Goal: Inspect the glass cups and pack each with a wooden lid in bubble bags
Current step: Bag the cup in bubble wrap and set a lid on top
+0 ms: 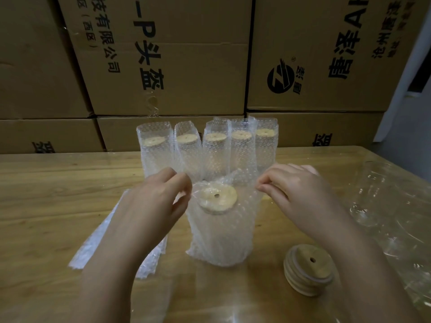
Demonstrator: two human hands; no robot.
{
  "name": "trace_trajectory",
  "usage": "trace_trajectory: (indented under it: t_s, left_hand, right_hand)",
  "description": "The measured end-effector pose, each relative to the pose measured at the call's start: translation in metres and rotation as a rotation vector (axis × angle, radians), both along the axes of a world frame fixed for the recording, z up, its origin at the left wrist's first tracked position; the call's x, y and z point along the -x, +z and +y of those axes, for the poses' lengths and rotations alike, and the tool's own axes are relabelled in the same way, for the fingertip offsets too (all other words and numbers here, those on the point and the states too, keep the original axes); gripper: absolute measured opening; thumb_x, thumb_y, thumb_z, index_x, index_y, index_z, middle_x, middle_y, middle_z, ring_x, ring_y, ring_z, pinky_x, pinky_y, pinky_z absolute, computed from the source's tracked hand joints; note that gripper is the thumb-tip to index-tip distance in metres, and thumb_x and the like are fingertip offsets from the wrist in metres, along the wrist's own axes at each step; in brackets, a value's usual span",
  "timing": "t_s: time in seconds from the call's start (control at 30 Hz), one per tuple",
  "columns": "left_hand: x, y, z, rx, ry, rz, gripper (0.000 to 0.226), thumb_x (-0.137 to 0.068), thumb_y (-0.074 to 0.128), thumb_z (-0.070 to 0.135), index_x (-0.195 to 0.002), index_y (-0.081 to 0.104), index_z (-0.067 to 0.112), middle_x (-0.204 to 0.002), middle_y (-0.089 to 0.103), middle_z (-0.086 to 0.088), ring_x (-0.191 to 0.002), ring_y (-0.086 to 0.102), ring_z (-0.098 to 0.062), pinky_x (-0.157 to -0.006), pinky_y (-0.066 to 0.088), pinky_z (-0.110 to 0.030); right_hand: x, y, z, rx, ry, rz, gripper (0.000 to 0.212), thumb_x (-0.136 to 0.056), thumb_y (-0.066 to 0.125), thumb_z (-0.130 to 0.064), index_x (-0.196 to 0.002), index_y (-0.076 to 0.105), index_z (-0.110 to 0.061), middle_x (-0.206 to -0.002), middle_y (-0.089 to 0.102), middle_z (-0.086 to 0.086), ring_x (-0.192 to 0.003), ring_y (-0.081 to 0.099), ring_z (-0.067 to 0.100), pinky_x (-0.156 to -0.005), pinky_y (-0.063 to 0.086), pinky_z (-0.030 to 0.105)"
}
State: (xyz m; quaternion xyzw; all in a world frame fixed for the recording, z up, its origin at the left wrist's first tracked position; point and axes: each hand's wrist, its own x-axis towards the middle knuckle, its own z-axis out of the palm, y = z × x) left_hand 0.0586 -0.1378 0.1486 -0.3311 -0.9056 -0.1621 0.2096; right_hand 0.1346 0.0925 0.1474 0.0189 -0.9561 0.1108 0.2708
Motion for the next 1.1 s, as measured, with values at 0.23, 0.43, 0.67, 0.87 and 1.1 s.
trace_trajectory:
  t_s: [0.23, 0.43, 0.67, 0.87, 1.1]
  left_hand:
    - [0.009, -0.015, 0.009, -0.094, -0.262, -0.121, 0.063, -0.087, 0.053, -0.009, -0.122, 0.055, 0.043, -0.143, 0.037, 0.010, -0.119, 0.048, -0.006, -0.088, 0.046, -0.025]
    - [0.009, -0.018, 0.016, 0.047, -0.092, 0.018, 0.026, -0.084, 0.066, 0.010, -0.104, 0.069, 0.025, -0.141, 0.048, -0.003, -0.124, 0.049, -0.028, -0.092, 0.045, -0.042]
    - [0.010, -0.011, 0.004, -0.131, -0.049, 0.069, 0.011, -0.084, 0.069, 0.031, -0.087, 0.073, 0.021, -0.089, 0.069, 0.008, -0.085, 0.063, -0.018, -0.064, 0.051, -0.037]
    - [0.020, -0.020, 0.003, -0.371, -0.138, -0.135, 0.010, -0.082, 0.073, 0.019, -0.082, 0.069, 0.029, -0.080, 0.067, 0.017, -0.077, 0.064, -0.001, -0.065, 0.053, -0.025]
    - [0.049, -0.046, -0.018, -0.518, -0.239, -0.713, 0.076, -0.068, 0.083, 0.027, -0.122, 0.039, 0.059, -0.105, 0.060, 0.021, -0.089, 0.066, -0.005, -0.075, 0.057, -0.028]
  right_hand:
    - [-0.001, -0.003, 0.005, 0.093, 0.052, -0.153, 0.026, -0.098, 0.045, -0.018, -0.110, 0.060, -0.035, -0.106, 0.052, -0.021, -0.092, 0.051, 0.001, -0.085, 0.038, 0.027]
    - [0.007, -0.010, 0.006, 0.078, -0.001, -0.096, 0.028, -0.098, 0.043, -0.019, -0.117, 0.059, -0.032, -0.113, 0.055, -0.015, -0.094, 0.056, 0.006, -0.091, 0.039, 0.033]
    - [0.009, -0.012, 0.009, 0.140, 0.013, 0.073, 0.014, -0.094, 0.054, -0.018, -0.096, 0.067, -0.022, -0.091, 0.063, -0.015, -0.085, 0.060, 0.007, -0.089, 0.045, 0.040]
    - [0.011, -0.013, 0.009, 0.375, 0.024, 0.096, 0.016, -0.092, 0.059, -0.014, -0.097, 0.068, -0.026, -0.094, 0.065, -0.019, -0.088, 0.061, 0.000, -0.079, 0.052, 0.026]
    - [0.017, -0.035, 0.029, 0.651, 0.228, -0.649, 0.120, -0.057, 0.080, -0.052, -0.149, 0.003, -0.043, -0.140, 0.036, -0.027, -0.119, 0.044, -0.012, -0.099, 0.042, 0.018]
